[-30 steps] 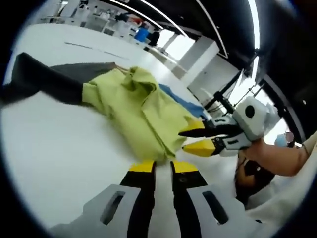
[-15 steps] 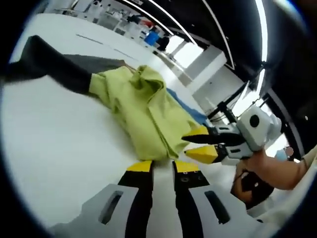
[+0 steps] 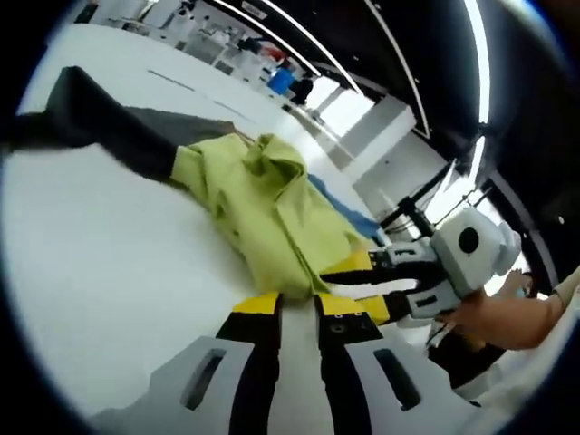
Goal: Fold the garment on the visible template until the final outline fits inside the template.
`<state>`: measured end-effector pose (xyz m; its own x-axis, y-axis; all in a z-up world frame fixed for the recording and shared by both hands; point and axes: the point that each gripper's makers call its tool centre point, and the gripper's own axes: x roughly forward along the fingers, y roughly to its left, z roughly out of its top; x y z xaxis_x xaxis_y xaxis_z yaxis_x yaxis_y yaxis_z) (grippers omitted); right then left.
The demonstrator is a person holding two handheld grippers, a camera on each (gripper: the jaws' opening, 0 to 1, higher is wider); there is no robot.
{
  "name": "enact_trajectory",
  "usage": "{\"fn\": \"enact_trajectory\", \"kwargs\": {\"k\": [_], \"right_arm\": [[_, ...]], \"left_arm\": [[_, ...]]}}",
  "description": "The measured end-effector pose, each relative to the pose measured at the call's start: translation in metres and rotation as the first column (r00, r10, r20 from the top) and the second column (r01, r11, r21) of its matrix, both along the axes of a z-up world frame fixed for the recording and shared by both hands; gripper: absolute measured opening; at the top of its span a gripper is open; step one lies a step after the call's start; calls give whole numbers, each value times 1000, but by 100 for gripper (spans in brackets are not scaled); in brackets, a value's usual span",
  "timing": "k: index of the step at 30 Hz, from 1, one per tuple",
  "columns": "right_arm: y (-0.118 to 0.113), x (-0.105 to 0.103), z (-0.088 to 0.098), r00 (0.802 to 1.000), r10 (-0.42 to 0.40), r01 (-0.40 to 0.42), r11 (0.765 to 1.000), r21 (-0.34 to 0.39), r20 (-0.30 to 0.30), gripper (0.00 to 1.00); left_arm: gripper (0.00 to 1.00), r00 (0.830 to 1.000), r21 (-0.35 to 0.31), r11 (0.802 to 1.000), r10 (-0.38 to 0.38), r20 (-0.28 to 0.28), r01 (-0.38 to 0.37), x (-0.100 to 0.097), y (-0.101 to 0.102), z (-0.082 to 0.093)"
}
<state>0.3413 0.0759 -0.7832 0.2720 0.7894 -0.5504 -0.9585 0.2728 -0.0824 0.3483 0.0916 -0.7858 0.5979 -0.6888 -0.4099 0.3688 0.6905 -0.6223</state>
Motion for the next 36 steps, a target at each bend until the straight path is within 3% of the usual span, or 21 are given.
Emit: {"fn": "enact_trajectory", "kwargs": {"k": [2,5,10,20,31,36], "right_arm": [[3,0,-2,1000,10,-10,1000,-19,24,11],[5,0,-2,999,21,-20,999,-32,38,0],[0,3,3,999,9,-7,1000,-29,51,0],[-16,15,17,996,-65,64,998,19,56,0],[-22,17,16,994,-98,96,995,33,45,0],[-25,19,17,993,-105,104,994,36,48,0]], "left_arm": [[12,999,63,998,-33,37,31,-1,1,0],[13,993,156,985,-90,78,77,-3,0,-1],[12,982,246,964,-137,129,103,-2,2,1],[11,966,364,921,-207,156,139,2,0,-4],[10,938,526,833,-301,172,171,9,-8,-6],[10,928,544,822,-318,193,169,9,-13,1]]}}
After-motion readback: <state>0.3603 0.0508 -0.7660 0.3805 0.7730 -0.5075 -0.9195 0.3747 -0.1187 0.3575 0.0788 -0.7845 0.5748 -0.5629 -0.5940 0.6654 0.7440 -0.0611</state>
